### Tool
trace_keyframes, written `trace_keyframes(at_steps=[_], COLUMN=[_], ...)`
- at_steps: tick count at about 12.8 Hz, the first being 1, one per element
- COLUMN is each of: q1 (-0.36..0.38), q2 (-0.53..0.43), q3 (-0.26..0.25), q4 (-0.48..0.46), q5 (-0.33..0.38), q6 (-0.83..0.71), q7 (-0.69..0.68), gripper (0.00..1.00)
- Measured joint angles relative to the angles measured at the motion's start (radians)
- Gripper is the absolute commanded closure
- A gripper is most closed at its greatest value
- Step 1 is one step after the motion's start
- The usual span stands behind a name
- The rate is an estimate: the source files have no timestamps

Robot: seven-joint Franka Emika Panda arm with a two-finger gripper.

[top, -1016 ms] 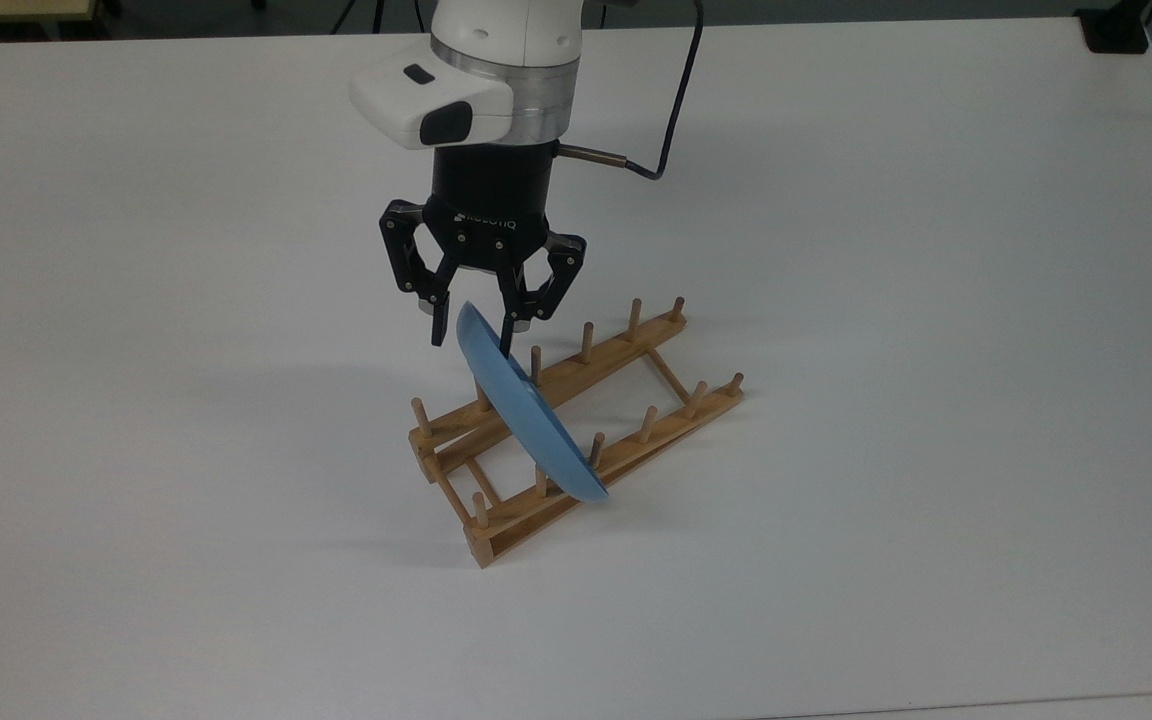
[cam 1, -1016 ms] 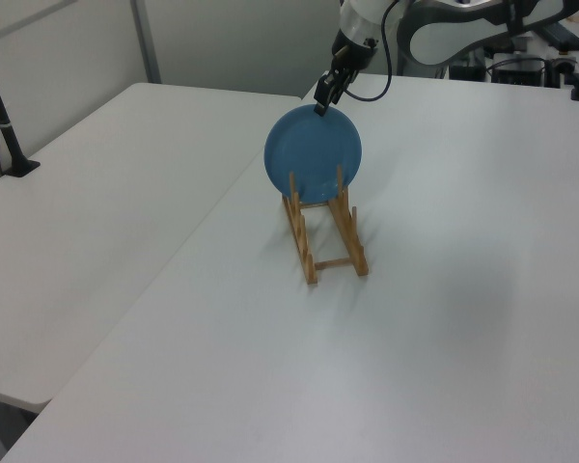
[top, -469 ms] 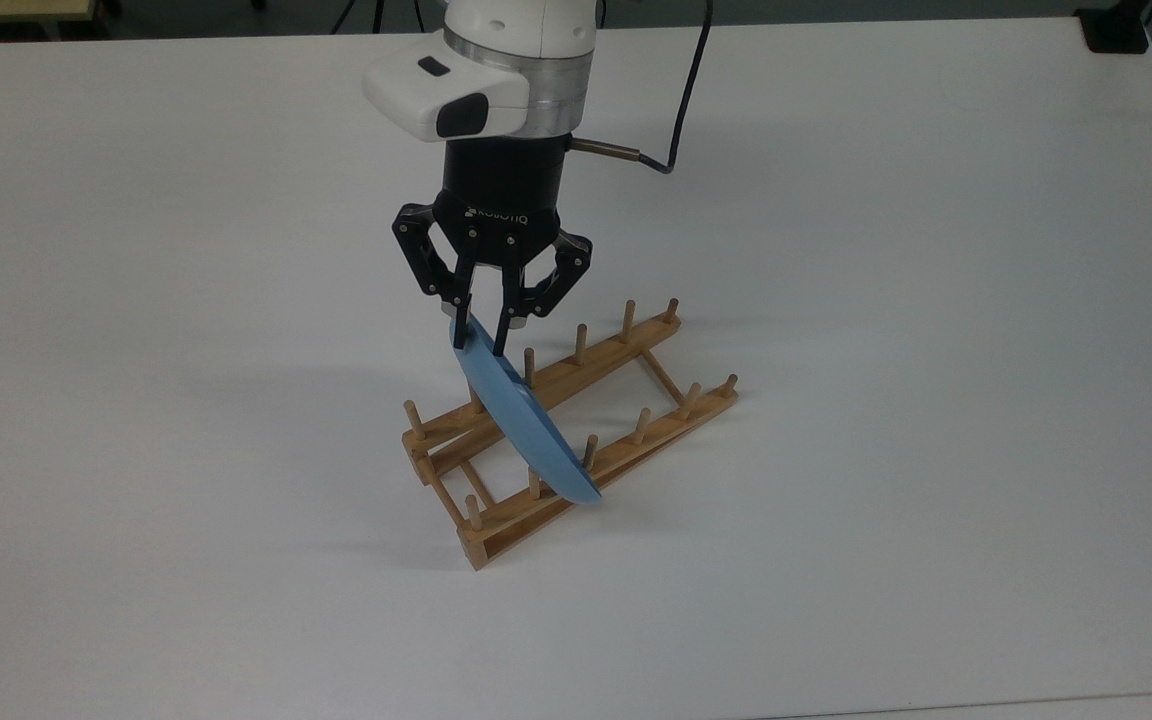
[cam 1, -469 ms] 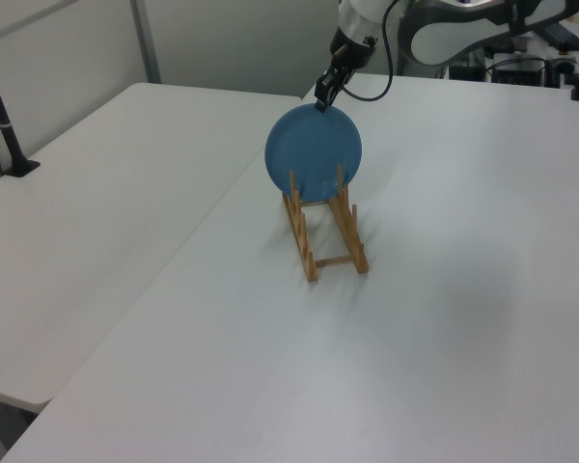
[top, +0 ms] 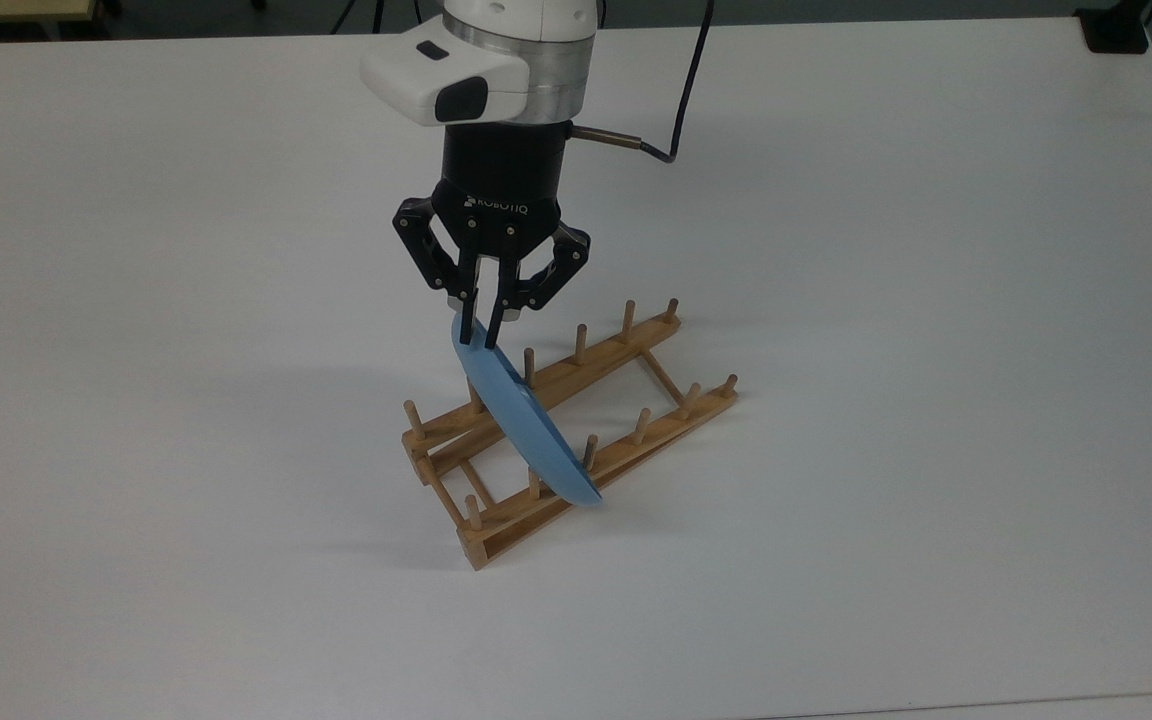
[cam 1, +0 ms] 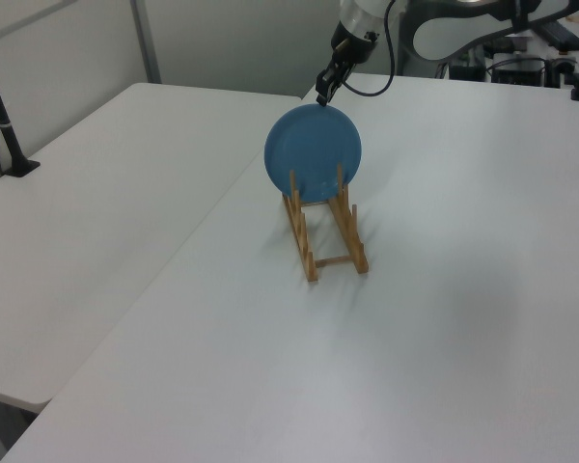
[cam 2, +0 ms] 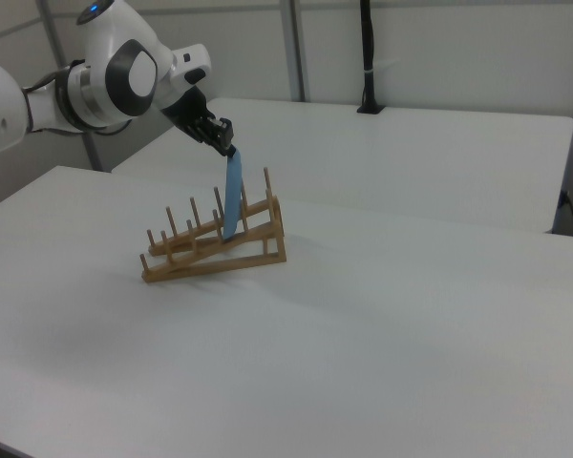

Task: Pick plate from plate rack
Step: 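Close the gripper on the blue plate's rim, then lift the blue plate up out of the rack slots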

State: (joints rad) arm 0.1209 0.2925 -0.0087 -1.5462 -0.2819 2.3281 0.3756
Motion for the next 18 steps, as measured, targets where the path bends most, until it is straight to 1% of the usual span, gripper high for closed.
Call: trace_keyframes(at_steps=[1,2,3,4,6,7,8,9,11,12,13,14,18], q1=[0.0,0.0,0.0,0.0,0.0,0.0,0.0,0.0,0.0,0.0,0.0,0.0,0.0], q2=[0.0,0.0,0.001,0.003,0.009,0.011,0.012,0.016,0.026,0.033,0.04,0.049,0.053], q3=[0.0,0.0,0.0,0.0,0.002,0.005,0.009,0.016,0.024,0.029,0.032,0.035,0.035], q4=[0.0,0.0,-0.001,-0.002,-0.003,-0.003,-0.003,-0.005,-0.009,-0.011,-0.013,-0.013,-0.013], q5=[-0.006,-0.025,-0.043,-0.053,-0.065,-0.074,-0.086,-0.104,-0.146,-0.165,-0.181,-0.198,-0.209], q6=[0.0,0.0,0.0,0.0,0.0,0.0,0.0,0.0,0.0,0.0,0.0,0.0,0.0], q7=[0.0,0.0,0.0,0.0,0.0,0.0,0.0,0.001,0.005,0.011,0.024,0.035,0.038], gripper=[0.61,0.44,0.34,0.3,0.3,0.39,0.59,0.68,0.69,0.78,0.94,1.0,1.0])
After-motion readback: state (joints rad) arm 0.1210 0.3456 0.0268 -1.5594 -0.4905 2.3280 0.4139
